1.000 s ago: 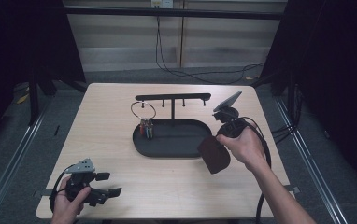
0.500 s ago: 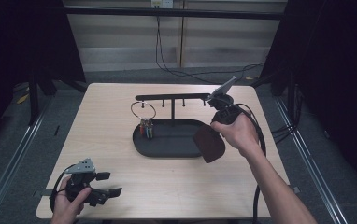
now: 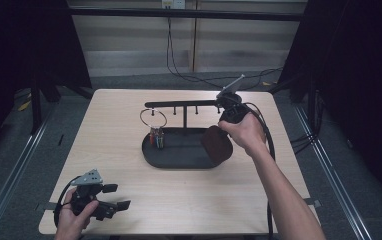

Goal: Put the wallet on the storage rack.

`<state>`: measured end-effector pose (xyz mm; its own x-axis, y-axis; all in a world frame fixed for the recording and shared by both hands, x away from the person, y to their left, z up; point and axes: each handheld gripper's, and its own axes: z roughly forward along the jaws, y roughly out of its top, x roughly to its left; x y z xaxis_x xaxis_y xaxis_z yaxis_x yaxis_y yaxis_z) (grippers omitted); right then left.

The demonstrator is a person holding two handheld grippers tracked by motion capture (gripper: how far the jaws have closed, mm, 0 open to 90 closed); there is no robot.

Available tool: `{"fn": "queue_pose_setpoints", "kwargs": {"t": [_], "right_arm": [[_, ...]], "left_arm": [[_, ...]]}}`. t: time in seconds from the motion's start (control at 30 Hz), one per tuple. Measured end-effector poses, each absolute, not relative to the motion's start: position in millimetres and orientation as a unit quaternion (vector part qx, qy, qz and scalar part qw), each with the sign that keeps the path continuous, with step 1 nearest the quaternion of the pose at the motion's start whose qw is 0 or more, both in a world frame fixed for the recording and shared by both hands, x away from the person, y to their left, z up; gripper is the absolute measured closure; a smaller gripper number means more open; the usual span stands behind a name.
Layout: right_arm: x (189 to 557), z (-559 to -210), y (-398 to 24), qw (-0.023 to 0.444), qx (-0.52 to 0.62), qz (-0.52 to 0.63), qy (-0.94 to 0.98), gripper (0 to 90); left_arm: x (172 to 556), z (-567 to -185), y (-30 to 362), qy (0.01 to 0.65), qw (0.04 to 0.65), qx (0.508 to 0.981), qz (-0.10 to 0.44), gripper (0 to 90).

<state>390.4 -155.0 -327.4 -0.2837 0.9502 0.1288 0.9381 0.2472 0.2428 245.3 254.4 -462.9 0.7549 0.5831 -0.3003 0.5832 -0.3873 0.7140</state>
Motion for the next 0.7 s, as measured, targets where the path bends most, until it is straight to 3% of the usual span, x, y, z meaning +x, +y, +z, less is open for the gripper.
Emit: {"fn": "queue_pose_setpoints", "kwargs": {"t": [0.7], "right_arm": [[408,-348,-169,-0.004,0.626,0.200,0.754,83.1]], "left_arm": [[245,-463,255,0.355,0.427,0.832,0.000,16.2]]}}
